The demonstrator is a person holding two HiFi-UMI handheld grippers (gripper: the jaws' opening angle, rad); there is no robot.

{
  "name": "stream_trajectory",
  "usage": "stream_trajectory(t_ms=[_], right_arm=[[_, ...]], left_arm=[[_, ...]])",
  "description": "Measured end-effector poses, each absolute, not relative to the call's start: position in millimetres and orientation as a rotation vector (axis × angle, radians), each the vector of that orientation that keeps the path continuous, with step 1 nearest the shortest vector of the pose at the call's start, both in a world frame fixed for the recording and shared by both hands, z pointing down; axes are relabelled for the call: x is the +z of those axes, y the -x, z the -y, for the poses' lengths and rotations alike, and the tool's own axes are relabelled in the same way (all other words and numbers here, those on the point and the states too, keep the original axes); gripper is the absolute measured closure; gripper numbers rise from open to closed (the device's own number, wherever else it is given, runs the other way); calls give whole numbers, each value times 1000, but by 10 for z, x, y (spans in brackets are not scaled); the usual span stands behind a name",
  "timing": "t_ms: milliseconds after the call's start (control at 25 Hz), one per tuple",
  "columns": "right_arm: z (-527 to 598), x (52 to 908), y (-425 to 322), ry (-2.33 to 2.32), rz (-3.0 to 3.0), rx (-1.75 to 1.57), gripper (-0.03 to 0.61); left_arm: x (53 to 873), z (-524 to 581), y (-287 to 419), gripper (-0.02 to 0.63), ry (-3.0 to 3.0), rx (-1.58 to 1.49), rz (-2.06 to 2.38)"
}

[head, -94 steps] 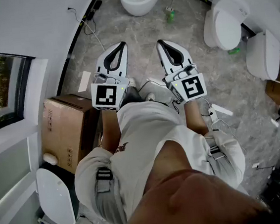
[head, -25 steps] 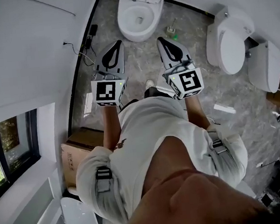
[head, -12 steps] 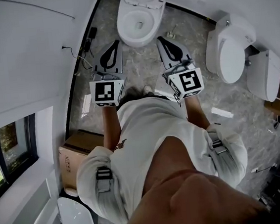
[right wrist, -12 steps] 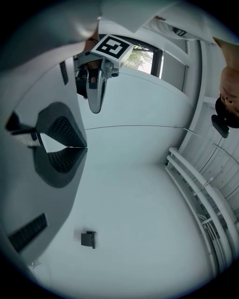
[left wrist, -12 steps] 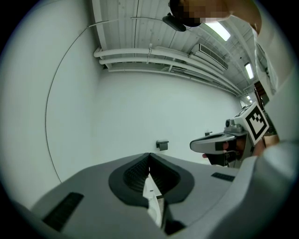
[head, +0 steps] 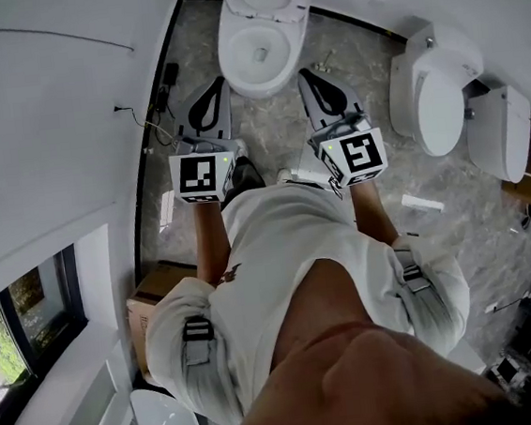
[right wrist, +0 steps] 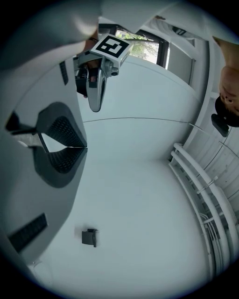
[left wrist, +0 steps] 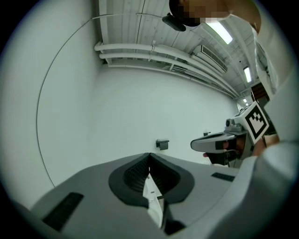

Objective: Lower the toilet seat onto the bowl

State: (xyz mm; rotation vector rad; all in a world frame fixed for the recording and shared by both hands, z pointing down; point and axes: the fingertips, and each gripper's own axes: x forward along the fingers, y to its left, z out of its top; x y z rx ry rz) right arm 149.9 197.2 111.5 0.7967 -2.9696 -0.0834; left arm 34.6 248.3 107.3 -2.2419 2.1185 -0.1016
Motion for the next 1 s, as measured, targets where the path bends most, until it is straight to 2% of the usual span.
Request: stream_trajectory(t_ms=[560,1000], right_arm=[[-1432,1268,-523,-1058,2829,-58,557],[-1197,1386,-232,-1203,2723,-24,557]], left_arm=[[1248,-1701,756,592,2452,-66,-1924],[1381,-1306,1150,592,2570,-65,-1818]])
